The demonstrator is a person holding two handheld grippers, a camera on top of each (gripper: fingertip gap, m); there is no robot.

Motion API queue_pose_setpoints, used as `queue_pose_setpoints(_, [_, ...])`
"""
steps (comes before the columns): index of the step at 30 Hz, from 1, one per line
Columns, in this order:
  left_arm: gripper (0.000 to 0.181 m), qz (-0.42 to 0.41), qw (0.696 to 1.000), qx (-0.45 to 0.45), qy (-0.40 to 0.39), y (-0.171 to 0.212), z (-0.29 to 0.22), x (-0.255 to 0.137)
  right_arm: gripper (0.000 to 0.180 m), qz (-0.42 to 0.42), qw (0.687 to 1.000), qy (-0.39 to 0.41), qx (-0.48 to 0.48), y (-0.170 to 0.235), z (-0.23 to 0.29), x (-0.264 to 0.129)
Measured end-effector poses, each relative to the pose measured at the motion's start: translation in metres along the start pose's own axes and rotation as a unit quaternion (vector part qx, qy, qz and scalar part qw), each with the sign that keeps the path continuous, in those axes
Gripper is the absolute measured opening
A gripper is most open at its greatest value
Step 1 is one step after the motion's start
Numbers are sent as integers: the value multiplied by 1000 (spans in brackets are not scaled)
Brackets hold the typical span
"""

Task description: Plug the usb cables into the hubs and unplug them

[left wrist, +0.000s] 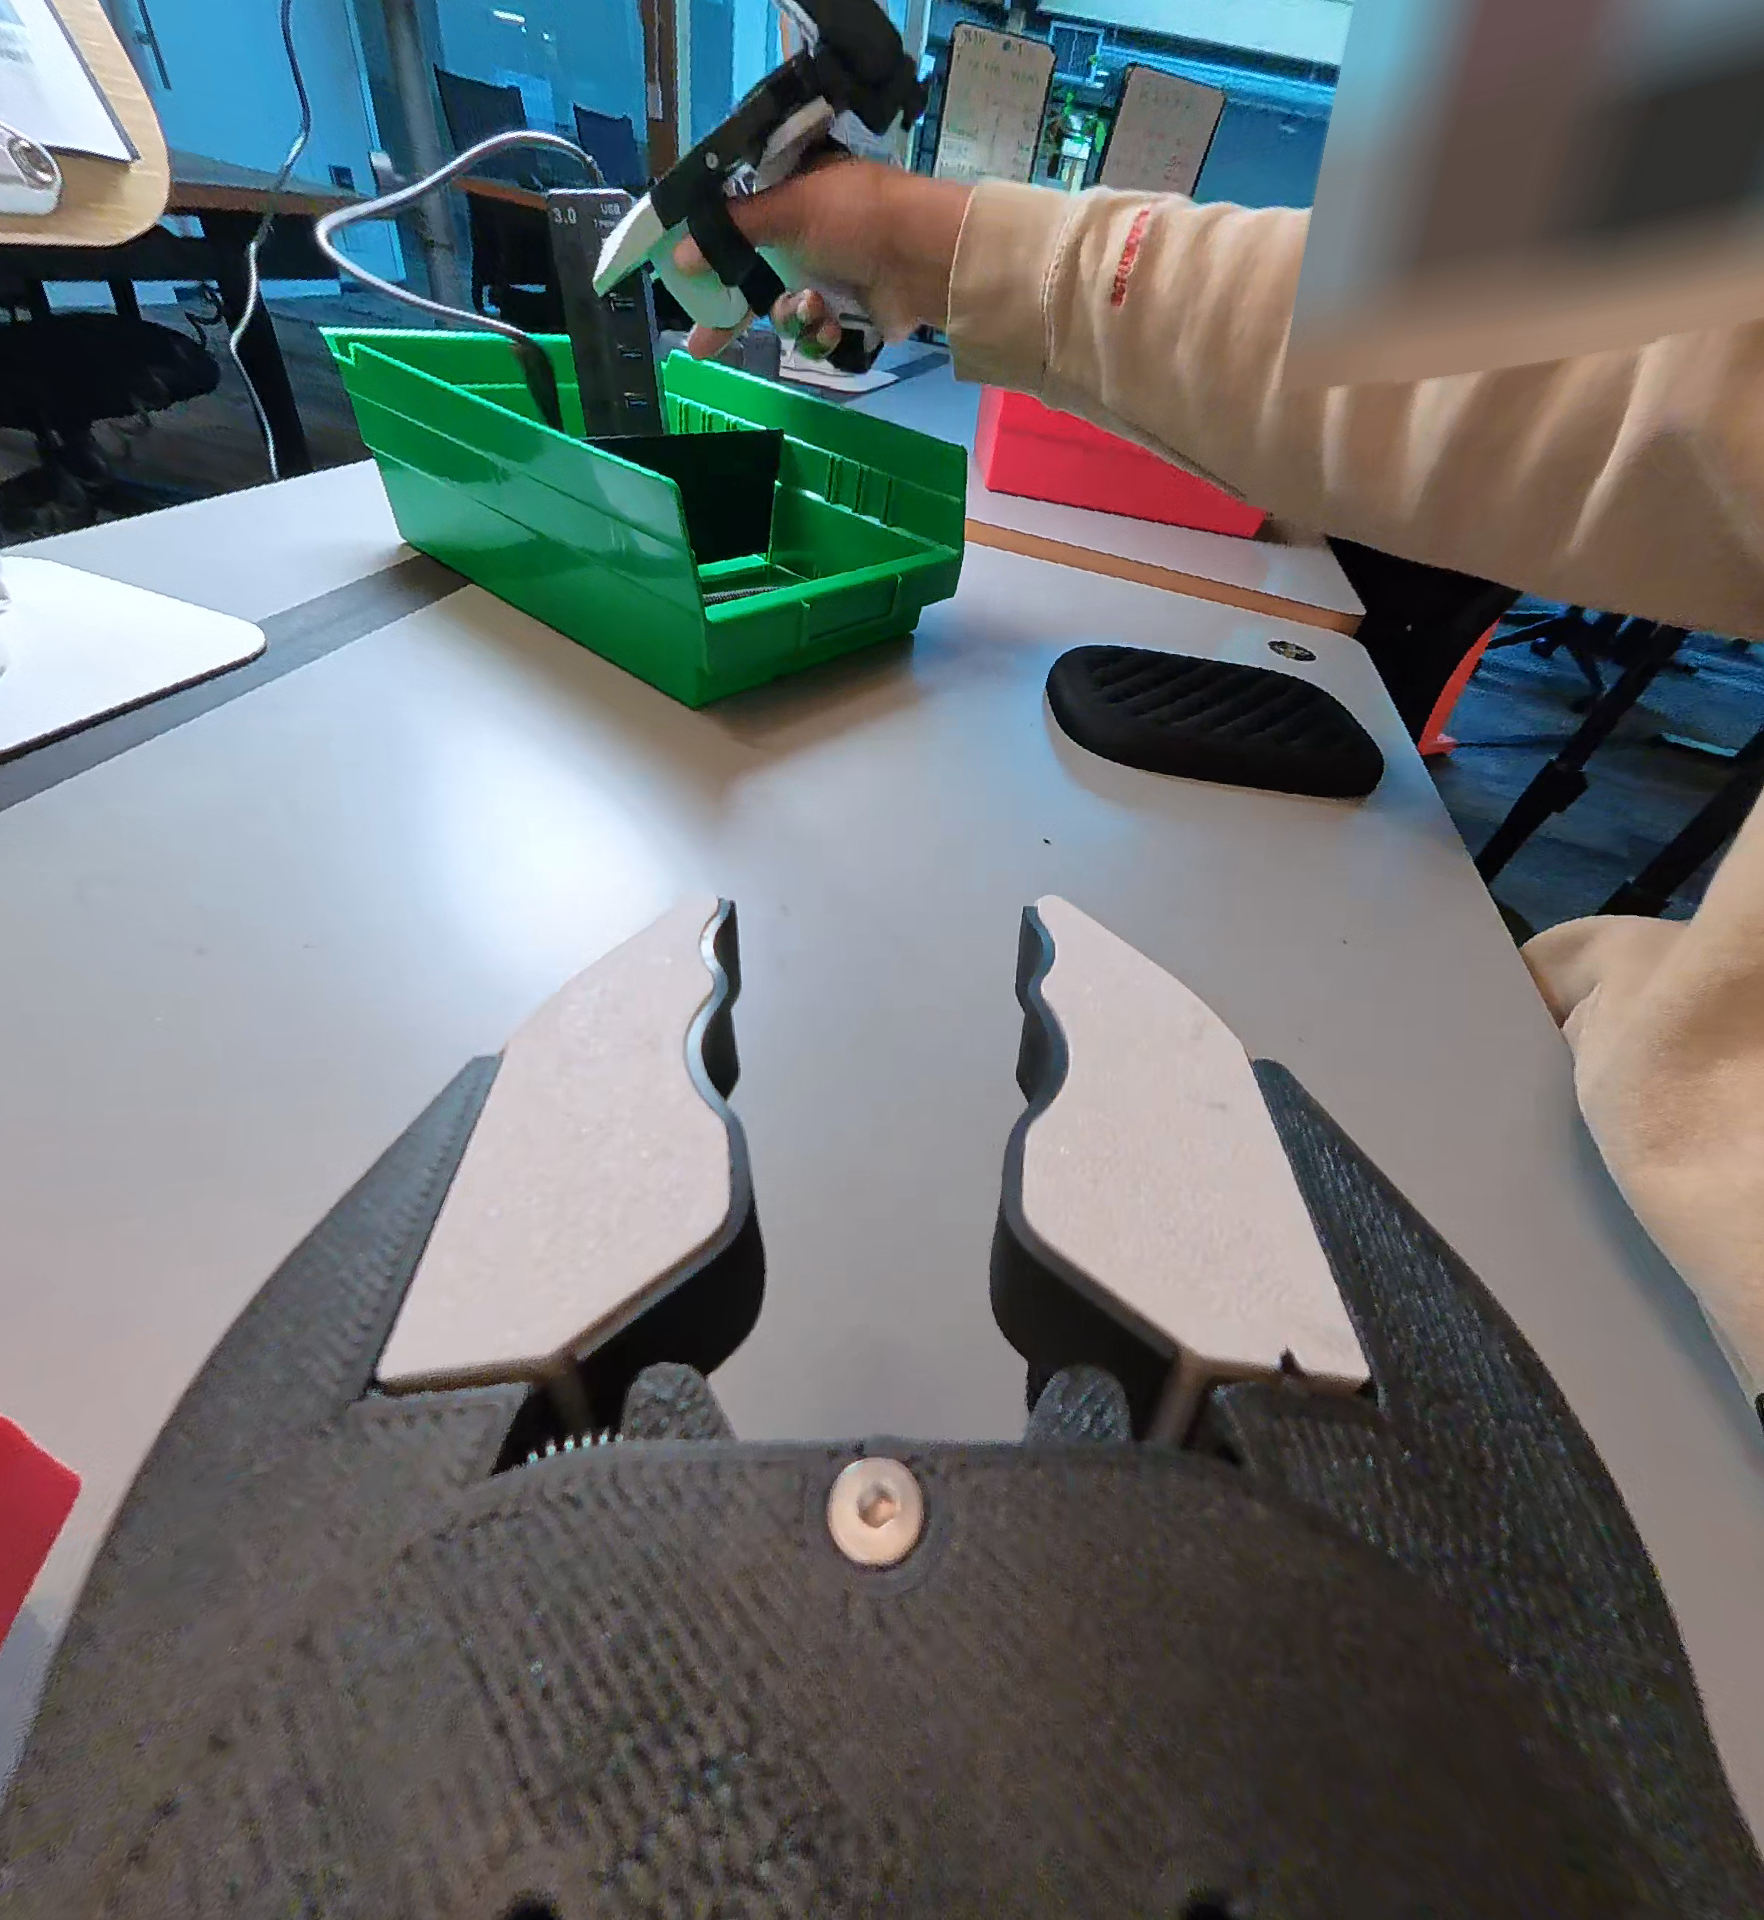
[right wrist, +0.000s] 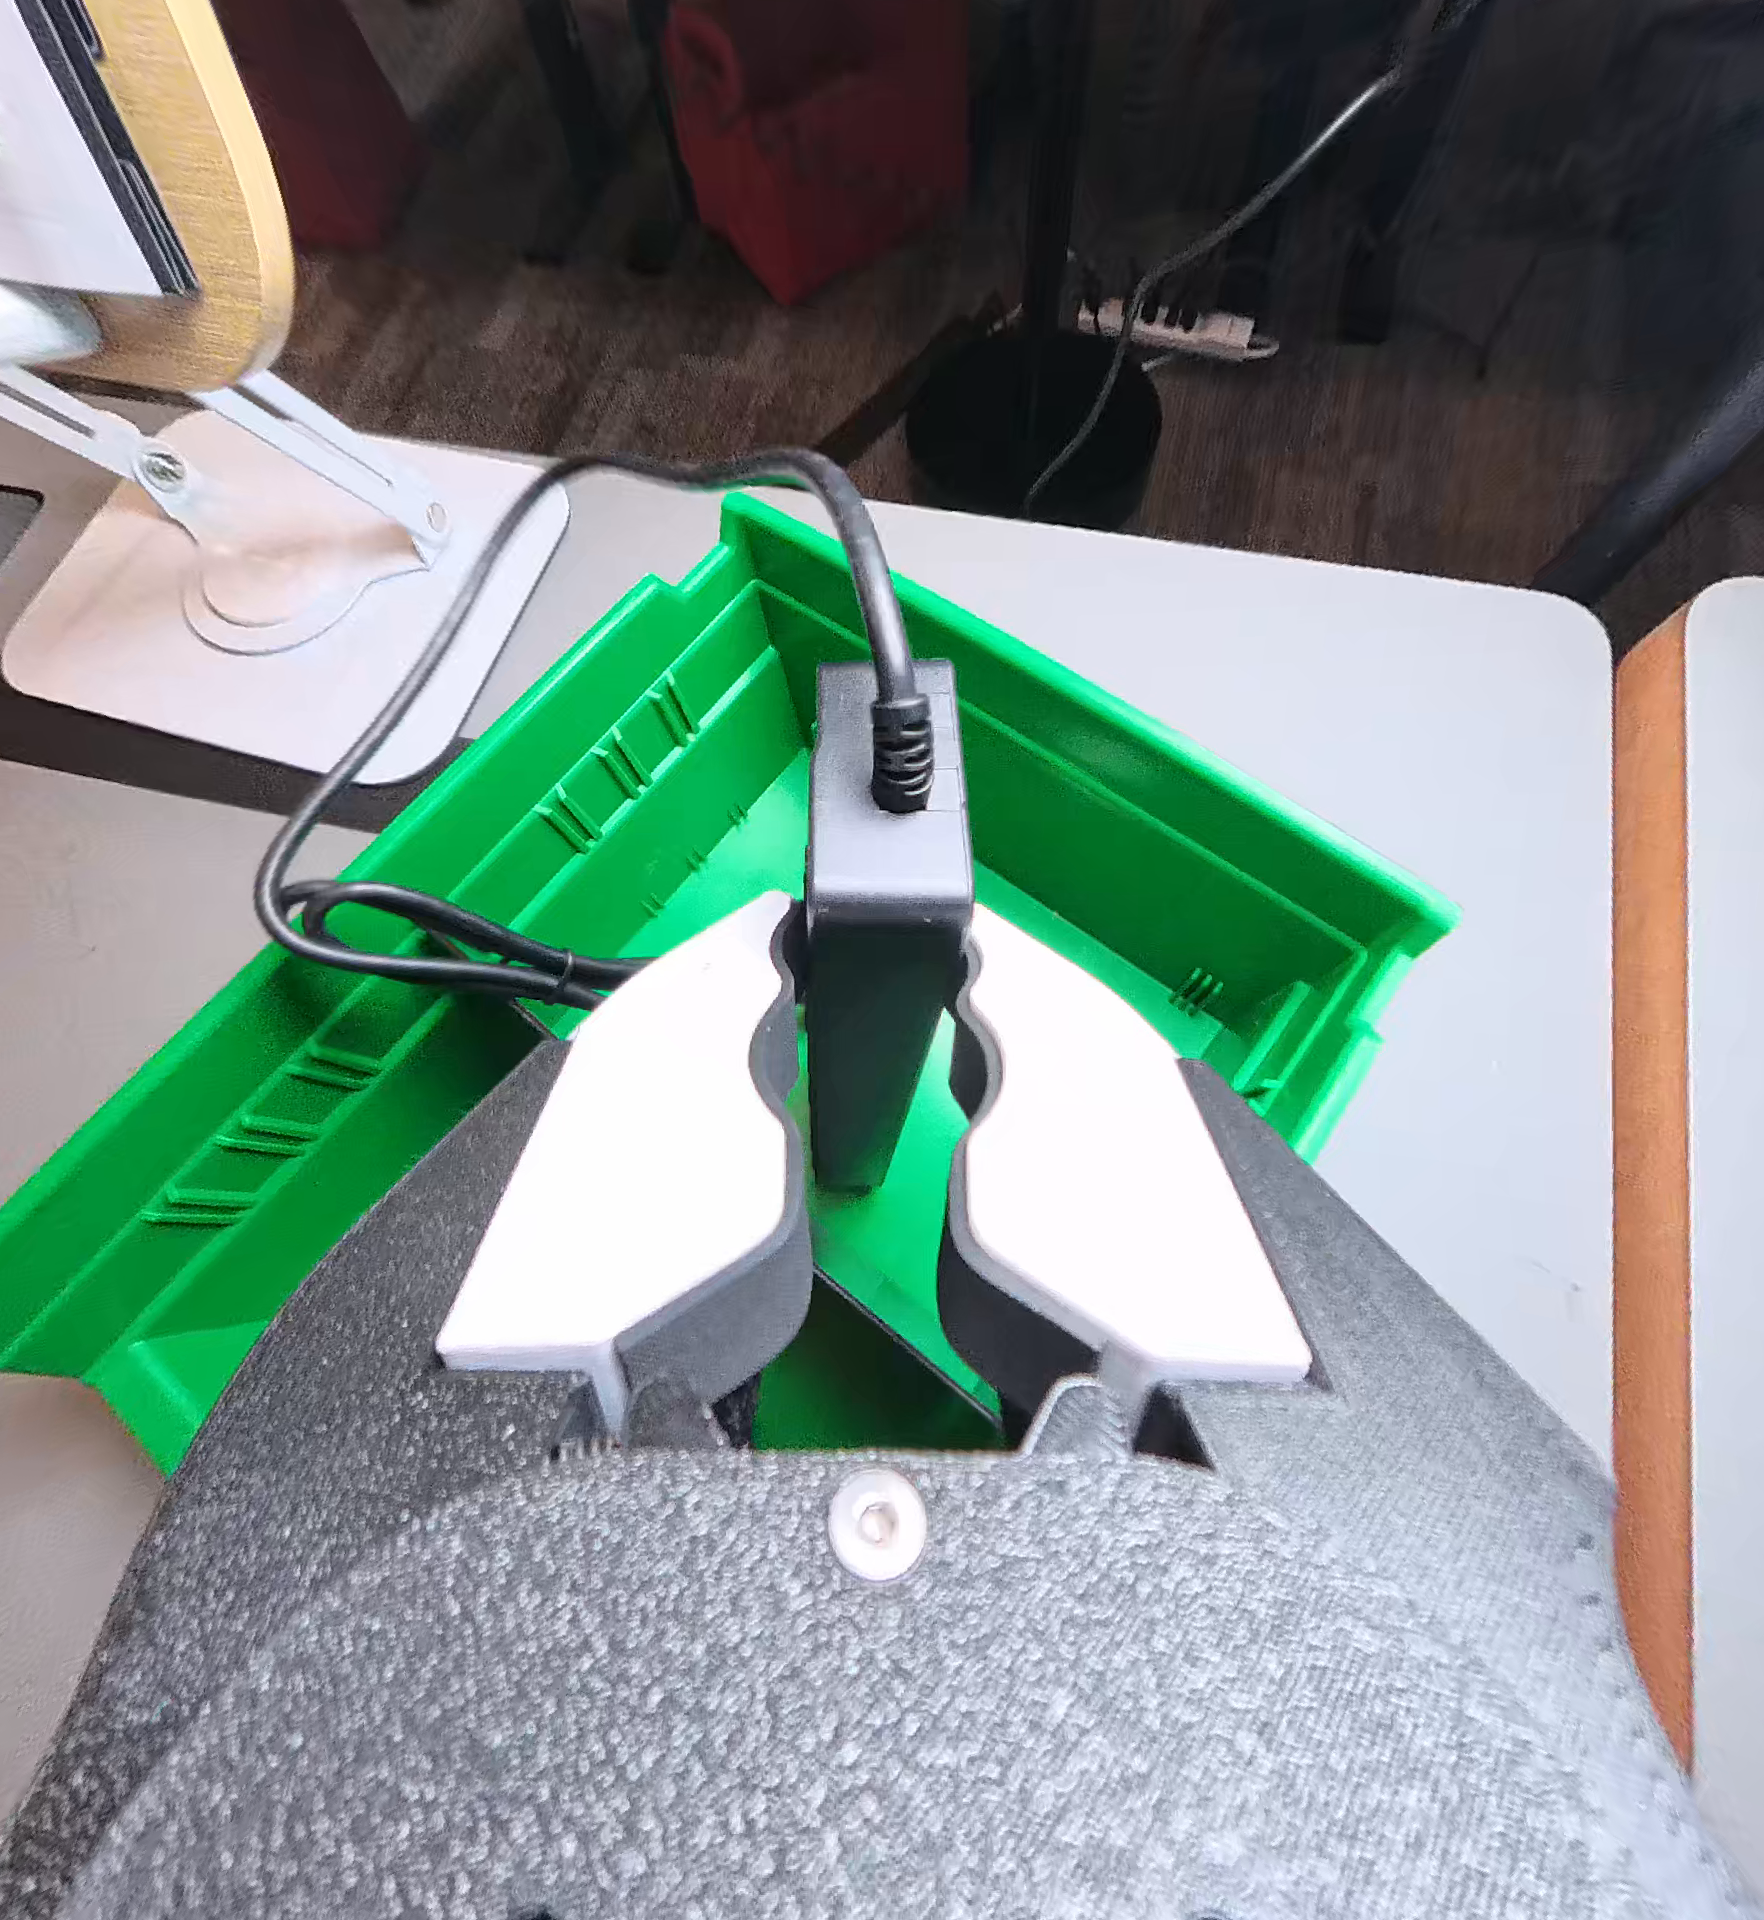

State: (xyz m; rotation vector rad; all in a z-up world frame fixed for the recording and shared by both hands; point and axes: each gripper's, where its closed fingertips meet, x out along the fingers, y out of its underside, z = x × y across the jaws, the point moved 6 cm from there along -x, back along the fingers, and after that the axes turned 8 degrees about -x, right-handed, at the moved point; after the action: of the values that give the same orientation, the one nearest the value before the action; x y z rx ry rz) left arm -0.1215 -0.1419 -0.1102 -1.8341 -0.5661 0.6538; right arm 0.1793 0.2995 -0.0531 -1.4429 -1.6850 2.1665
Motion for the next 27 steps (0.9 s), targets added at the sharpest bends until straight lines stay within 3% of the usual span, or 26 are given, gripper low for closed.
queue_pose_setpoints(6, [51,11,1000,-7,4,4,0,4,25,28,990,-68,122,-1,4,6])
queue_pose_setpoints(9, [51,12,1000,-5,2,5,-1,4,39,41,987,-43,147,12,-7,12])
queue_pose_setpoints(15, [51,8,1000,-8,-1,4,2,2,66,66,996,52,37,17,-22,-5])
queue_pose_setpoints(22, [51,-7,1000,-5,-13,0,3,-2,66,120,981,119,-92,5,-30,-49])
queue_pose_setpoints(27, [51,-11,1000,2,-20,-2,2,-3,59,56,979,74,-181,-21,-10,-79])
